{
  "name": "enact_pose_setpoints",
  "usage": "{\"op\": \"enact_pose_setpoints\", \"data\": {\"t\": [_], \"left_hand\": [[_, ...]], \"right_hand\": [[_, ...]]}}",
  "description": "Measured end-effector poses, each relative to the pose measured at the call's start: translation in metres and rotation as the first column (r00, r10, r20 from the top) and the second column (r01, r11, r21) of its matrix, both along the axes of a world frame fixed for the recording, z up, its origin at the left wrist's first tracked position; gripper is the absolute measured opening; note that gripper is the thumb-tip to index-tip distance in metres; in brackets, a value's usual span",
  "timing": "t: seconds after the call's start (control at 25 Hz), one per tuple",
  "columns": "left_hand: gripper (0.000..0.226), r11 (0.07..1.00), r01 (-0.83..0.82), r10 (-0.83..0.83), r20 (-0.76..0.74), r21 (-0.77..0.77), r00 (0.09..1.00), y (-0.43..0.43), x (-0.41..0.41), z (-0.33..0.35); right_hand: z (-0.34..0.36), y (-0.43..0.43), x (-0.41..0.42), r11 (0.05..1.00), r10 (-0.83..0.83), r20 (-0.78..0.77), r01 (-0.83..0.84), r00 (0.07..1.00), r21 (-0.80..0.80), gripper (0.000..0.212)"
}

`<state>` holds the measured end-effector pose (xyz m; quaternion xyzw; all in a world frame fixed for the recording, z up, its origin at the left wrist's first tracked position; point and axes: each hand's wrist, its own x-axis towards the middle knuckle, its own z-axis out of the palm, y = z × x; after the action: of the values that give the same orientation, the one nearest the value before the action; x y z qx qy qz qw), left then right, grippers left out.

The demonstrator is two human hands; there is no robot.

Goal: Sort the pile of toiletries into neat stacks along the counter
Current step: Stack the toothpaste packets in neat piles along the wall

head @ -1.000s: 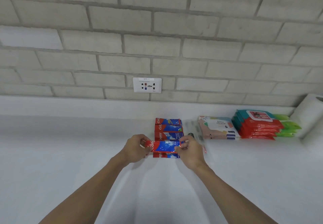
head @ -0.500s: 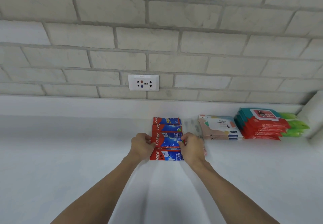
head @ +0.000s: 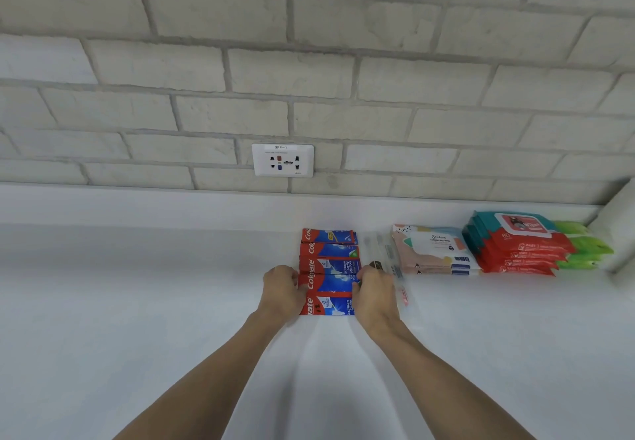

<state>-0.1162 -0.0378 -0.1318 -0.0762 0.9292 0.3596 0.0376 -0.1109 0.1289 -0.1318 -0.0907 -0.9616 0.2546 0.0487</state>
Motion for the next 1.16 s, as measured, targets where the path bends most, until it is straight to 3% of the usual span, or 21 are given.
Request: {"op": "enact_pose_setpoints", "data": {"t": [0.24,0.36,0.48,0.76,0.96,1.16], "left_hand": [[0.015,0.999,-0.029,0.029,-0.015,0.025,0.999,-0.002,0.0,-0.001],[0.04,0.998,-0.039,0.041,-0.026,0.054,0.999,-0.006,0.004,-0.002],[0.04,0.998,-0.025,0.029,-0.086,0.053,0.996,-0.017,0.014,0.001],[0.026,0.999,0.001,0.006,-0.239,0.032,0.971,-0.066,0.065,0.018],[0.024,1.0,-0.004,-0.004,-0.307,-0.024,0.952,-0.111,0.11,0.027],[0.023,0.992,-0.025,-0.011,-0.277,-0.125,0.961,-0.162,0.158,0.027]], "right_hand": [[-0.003,-0.002,-0.001,1.0,-0.005,-0.014,0.005,1.0,0.009,0.032],[0.0,-0.004,0.002,1.0,0.003,-0.046,-0.005,0.999,-0.031,0.028],[0.005,-0.008,0.011,0.998,0.05,-0.108,-0.054,0.993,-0.036,0.017],[0.013,-0.054,0.047,0.93,0.286,-0.212,-0.325,0.934,-0.175,0.011],[0.025,-0.1,0.083,0.847,0.467,-0.177,-0.496,0.866,-0.193,0.015],[0.028,-0.145,0.116,0.751,0.611,-0.113,-0.619,0.783,-0.228,0.017]]}}
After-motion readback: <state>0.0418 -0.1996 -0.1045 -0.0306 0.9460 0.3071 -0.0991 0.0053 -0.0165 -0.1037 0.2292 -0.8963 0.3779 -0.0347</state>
